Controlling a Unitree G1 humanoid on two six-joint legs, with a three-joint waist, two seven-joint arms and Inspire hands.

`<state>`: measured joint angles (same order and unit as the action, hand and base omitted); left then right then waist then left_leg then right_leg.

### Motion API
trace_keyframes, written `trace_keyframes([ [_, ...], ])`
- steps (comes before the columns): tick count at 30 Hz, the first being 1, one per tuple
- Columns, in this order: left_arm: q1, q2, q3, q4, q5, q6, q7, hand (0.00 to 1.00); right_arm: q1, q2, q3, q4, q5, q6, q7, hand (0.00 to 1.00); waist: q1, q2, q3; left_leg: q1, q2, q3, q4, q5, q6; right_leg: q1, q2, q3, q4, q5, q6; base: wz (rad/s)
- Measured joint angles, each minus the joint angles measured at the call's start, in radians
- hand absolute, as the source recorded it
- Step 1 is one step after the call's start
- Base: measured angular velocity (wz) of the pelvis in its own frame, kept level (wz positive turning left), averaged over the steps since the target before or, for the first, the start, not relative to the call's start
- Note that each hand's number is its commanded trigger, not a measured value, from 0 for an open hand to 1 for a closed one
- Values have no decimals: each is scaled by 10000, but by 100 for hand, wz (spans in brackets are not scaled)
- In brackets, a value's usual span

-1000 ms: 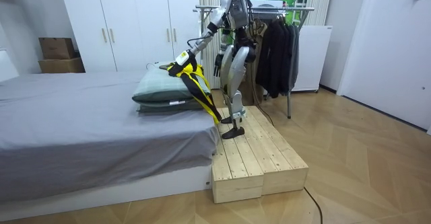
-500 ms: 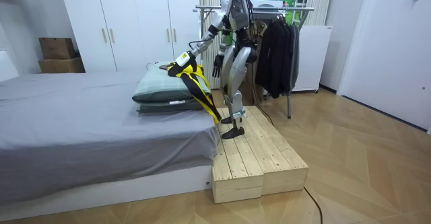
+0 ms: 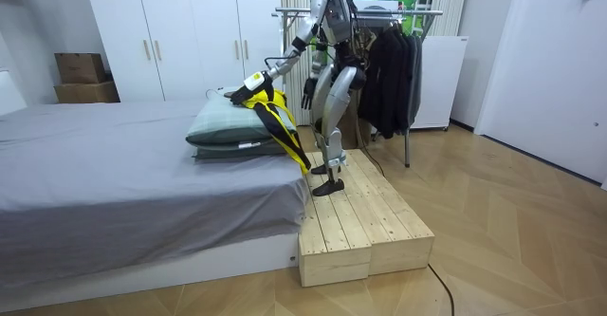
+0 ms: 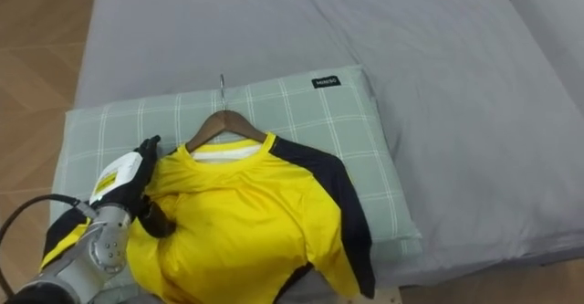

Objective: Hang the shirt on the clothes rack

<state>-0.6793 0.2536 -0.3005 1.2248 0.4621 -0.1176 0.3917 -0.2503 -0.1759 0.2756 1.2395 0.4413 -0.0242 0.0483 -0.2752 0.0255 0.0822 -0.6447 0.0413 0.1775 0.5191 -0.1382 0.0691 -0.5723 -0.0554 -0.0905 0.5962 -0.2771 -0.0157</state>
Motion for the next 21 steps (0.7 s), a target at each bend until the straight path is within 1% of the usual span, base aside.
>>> trace_keyframes([
  [2, -40, 0, -8, 121, -1, 0, 87, 0, -22, 22, 169, -2, 6, 2, -152, 0, 1, 2, 10, 1, 2, 22, 2, 0, 0, -40, 2, 59, 50, -2, -2, -3],
  [6, -75, 26, -212, 145, -6, -73, 204, 0, -74, 85, 175, -100, 2, -11, -243, 0, -5, 30, 64, -26, -2, 90, -5, 0, 0, -153, -28, 94, 138, -17, -3, -3],
  [10, -85, 89, -211, 149, -6, -165, 211, 0, -7, 97, 171, -192, -1, -79, -258, 0, -14, 19, 78, -103, 17, 105, 36, -1, 0, -224, -24, 91, 164, -17, -5, 0],
  [12, -179, 145, -209, 148, -5, -205, 211, 0, 7, 96, 166, -257, -16, -98, -276, 0, -81, 51, 101, -283, 83, 106, 173, -3, 3, -280, 21, 59, 142, -16, -7, 7],
  [14, -275, 177, -209, 147, 10, -219, 211, 0, 93, 83, 144, -347, -15, -99, -263, 0, -114, 47, 104, -384, 139, 146, 189, -3, 5, -358, 29, 27, 129, -5, -18, 4],
  [19, -296, 315, -209, 146, 14, -252, 209, 0, 123, 74, 147, -419, -24, -213, -230, 0, -233, 75, 119, -453, 168, 161, 208, -3, 5, -408, 58, 33, 116, 9, -25, 0],
  [21, -299, 334, -210, 146, 14, -260, 208, 0, 156, 72, 147, -422, -68, -213, -215, 0, -243, 88, 125, -432, 222, 299, 190, -2, 6, -410, 56, 43, 123, 11, -30, 0],
])
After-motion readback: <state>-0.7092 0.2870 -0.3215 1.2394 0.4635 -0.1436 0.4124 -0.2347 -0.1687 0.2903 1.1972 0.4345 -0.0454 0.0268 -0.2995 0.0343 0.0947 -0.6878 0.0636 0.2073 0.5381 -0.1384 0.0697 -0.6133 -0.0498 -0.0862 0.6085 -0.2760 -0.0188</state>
